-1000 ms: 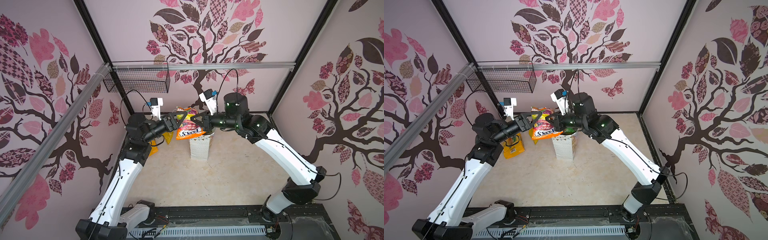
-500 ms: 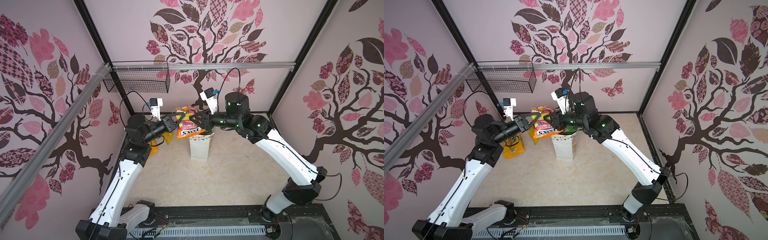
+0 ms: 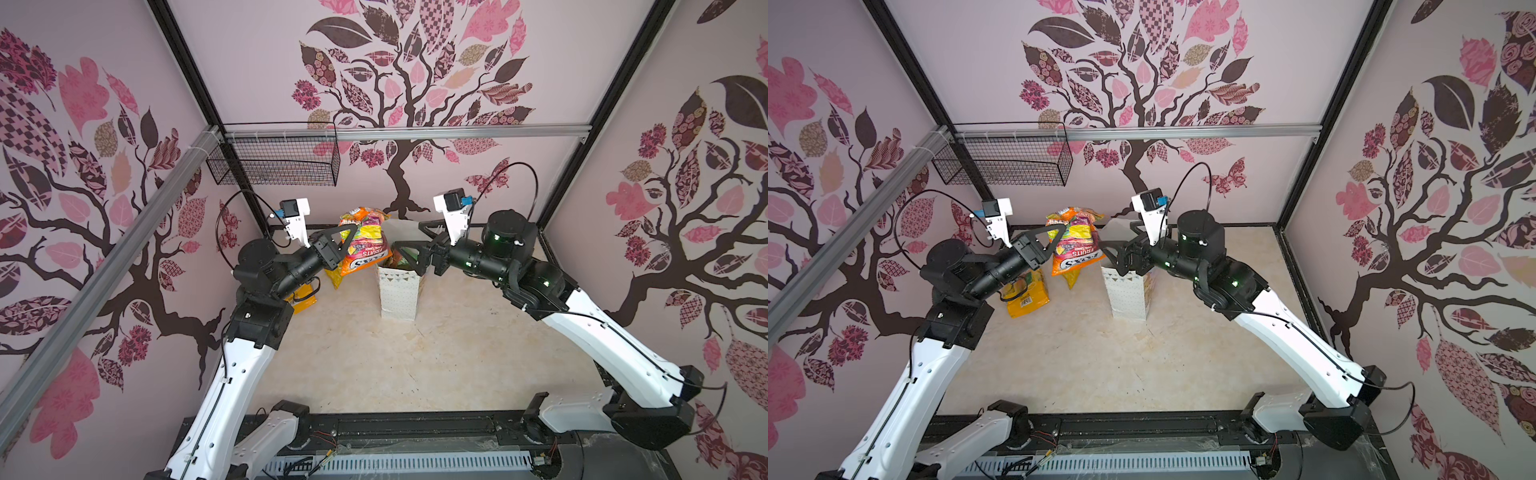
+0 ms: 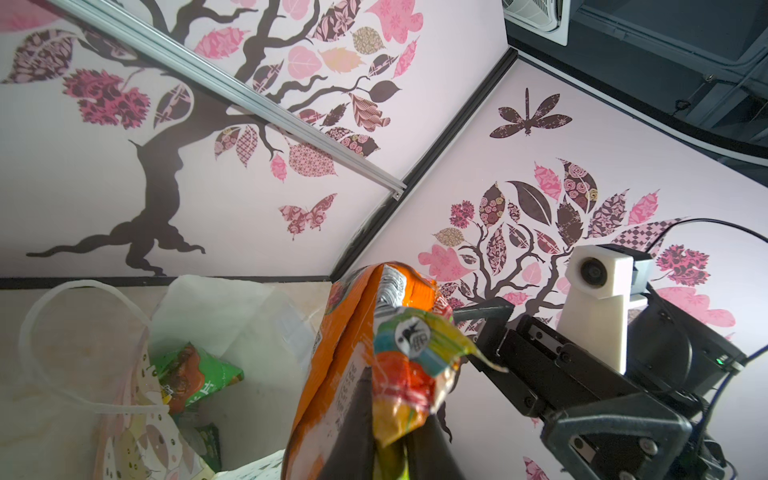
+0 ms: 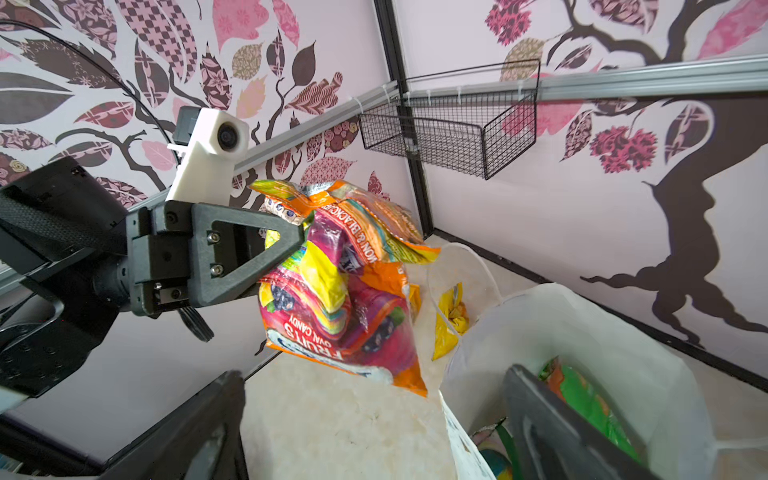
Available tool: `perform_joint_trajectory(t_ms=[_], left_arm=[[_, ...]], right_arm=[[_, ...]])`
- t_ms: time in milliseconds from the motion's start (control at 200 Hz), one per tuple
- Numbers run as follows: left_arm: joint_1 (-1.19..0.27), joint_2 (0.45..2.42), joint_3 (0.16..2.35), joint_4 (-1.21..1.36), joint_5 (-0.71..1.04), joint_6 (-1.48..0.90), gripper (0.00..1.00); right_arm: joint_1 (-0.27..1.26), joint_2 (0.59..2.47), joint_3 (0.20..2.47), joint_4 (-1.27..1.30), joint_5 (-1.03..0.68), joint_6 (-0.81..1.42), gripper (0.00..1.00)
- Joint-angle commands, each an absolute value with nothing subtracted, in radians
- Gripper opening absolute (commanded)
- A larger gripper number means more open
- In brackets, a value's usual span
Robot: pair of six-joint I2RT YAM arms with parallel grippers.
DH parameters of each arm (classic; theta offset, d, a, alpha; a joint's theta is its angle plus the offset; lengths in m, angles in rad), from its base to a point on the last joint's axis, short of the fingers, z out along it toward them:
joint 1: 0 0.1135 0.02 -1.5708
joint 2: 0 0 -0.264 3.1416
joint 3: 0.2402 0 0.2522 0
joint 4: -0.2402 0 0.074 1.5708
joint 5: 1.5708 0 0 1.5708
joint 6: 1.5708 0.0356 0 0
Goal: Take the snacks out of the paper bag
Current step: 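Carry the Fox's candy bag to the table beside the gummy bag with left gripper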
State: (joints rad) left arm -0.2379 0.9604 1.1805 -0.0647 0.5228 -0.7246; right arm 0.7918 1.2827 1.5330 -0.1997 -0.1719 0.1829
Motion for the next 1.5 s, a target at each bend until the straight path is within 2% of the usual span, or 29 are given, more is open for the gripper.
perform_joint_trajectory(t_ms=[0, 175, 405, 630, 720, 855, 1060, 1315, 1495], left_arm=[[-0.236, 0.890, 1.160, -0.086, 0.398, -0.642, 0.12], [-0.235, 0.804, 1.080, -0.153, 0.217, -0.592, 0.12], [-0.235, 0.733, 0.956, -0.214, 0.024, -0.637, 0.12], [-0.224, 0.775, 0.887, -0.244, -0.042, -0.689, 0.12], [-0.192, 0.809, 0.854, -0.204, -0.008, -0.724, 0.12], [-0.068, 0.874, 0.763, -0.068, 0.120, -0.874, 0.12], [0.070, 1.043, 0.701, 0.093, 0.266, -0.980, 0.12], [0.125, 1.219, 0.681, 0.188, 0.314, -0.980, 0.12], [0.150, 1.381, 0.703, 0.251, 0.413, -1.009, 0.12]], right_arm=[[0.797, 1.193, 1.453, -0.036, -0.075, 0.139, 1.00], [0.797, 1.154, 1.391, -0.007, 0.011, 0.119, 1.00], [0.797, 1.177, 1.391, -0.035, 0.028, 0.117, 1.00], [0.797, 1.198, 1.402, -0.053, 0.023, 0.123, 0.99], [0.797, 1.203, 1.407, -0.067, 0.028, 0.124, 0.99], [0.796, 1.209, 1.411, -0.088, 0.029, 0.132, 0.99], [0.795, 1.217, 1.420, -0.109, 0.026, 0.144, 0.99], [0.797, 1.220, 1.431, -0.126, 0.020, 0.152, 1.00], [0.796, 1.231, 1.446, -0.142, 0.004, 0.170, 1.00]])
